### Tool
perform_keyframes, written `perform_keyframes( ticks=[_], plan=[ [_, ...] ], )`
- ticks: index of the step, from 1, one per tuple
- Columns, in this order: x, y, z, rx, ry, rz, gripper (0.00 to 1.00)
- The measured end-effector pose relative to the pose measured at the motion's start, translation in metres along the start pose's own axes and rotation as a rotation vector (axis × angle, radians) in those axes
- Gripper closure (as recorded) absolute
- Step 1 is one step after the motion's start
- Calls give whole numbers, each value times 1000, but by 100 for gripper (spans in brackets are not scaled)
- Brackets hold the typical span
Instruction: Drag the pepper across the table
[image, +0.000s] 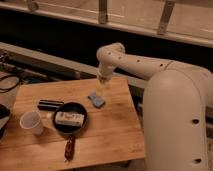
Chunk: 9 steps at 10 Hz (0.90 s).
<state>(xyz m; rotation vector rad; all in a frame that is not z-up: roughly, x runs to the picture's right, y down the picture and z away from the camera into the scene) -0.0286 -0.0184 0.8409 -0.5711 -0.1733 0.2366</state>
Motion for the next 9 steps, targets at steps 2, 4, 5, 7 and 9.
perform_keyframes(
  ticks=[2, 4, 5, 7, 9],
  plan=[
    [-2, 0, 3, -5, -2, -9, 8],
    [-1, -2, 10, -10, -7, -9, 8],
    [1, -2, 17, -13, -9, -7, 8],
    [4, 2, 18, -2, -1, 43, 8],
    [13, 24, 17, 10, 14, 214, 8]
  ],
)
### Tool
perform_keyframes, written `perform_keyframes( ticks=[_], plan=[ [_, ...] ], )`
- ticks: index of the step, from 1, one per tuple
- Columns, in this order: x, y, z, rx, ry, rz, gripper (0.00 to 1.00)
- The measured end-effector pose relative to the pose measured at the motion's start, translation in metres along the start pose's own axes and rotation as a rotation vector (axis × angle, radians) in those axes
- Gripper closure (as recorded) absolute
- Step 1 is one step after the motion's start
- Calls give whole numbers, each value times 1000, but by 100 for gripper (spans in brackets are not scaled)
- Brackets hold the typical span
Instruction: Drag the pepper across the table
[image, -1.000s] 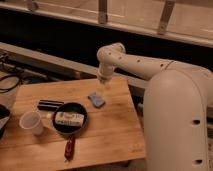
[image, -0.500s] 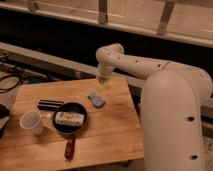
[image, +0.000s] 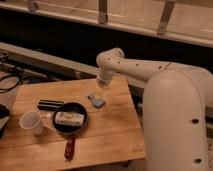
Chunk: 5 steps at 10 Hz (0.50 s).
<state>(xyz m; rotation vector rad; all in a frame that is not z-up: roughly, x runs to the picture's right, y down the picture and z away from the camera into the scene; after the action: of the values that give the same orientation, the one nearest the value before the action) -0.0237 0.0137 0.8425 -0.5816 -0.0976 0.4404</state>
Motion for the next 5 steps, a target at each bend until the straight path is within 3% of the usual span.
perform_keyframes(
  ticks=[1, 4, 5],
  plan=[
    [7, 18, -1, -2, 4, 72, 8],
    [24, 63, -4, -16, 16, 128, 8],
    [27, 83, -1, -34, 28, 115, 8]
  ],
)
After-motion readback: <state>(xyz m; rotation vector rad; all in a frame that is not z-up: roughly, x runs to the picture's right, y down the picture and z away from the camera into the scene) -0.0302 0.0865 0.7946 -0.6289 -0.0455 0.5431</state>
